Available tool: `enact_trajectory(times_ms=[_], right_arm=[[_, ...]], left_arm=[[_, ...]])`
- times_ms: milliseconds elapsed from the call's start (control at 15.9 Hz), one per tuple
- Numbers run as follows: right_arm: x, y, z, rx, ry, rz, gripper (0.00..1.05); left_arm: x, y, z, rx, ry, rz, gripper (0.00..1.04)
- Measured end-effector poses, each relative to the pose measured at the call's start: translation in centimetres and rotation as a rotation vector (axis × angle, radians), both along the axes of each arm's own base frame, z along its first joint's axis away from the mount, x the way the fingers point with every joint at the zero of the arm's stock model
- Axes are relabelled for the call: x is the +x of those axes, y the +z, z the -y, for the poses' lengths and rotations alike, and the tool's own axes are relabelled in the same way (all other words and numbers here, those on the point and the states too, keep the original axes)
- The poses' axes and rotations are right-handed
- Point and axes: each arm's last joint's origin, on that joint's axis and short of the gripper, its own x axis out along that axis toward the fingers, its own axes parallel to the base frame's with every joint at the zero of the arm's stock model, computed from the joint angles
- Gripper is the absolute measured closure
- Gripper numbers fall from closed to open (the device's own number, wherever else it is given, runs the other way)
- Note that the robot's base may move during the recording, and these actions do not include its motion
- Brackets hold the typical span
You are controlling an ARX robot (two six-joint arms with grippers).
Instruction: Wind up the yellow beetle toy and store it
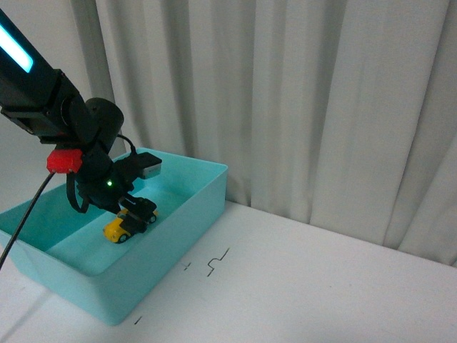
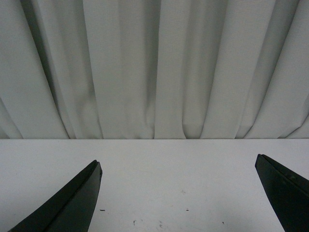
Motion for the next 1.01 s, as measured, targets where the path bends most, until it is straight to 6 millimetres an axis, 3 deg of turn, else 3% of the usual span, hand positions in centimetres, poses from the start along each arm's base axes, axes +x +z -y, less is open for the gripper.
enact_trajectory(times_ms=[63,188,314,503,691,817,942,1005], right_arm=[[0.0,0.0,0.0,0.0,0.0,0.0,0.07],[0.0,0.0,0.0,0.0,0.0,0.0,0.07],[0.0,0.0,0.0,0.0,0.0,0.0,0.07],[0.0,0.0,0.0,0.0,0.0,0.0,0.07],[0.0,0.0,0.0,0.0,0.0,0.0,0.07],[0.0,0.0,0.0,0.0,0.0,0.0,0.07],[0.0,0.0,0.0,0.0,0.0,-0.001,0.07],[0.0,0.0,0.0,0.0,0.0,0.0,0.07]], left_arm=[[0.0,0.0,0.1,-0.016,-0.006,0.001,0.09],[0.0,0.9,-0.1,-0.043,-0.014,0.051,0.08],[-0.4,4.1,-0.1,-0.061,-0.044,0.183,0.07],[-2.7,10.7,0.0,-0.069,-0.106,0.43,0.07],[-7.6,13.9,0.3,-0.091,-0.112,0.548,0.07],[-12.1,17.0,1.1,-0.076,-0.126,0.656,0.07],[-16.5,18.8,3.6,-0.032,-0.143,1.03,0.26],[-19.2,17.9,6.1,-0.108,-0.12,1.103,0.38]])
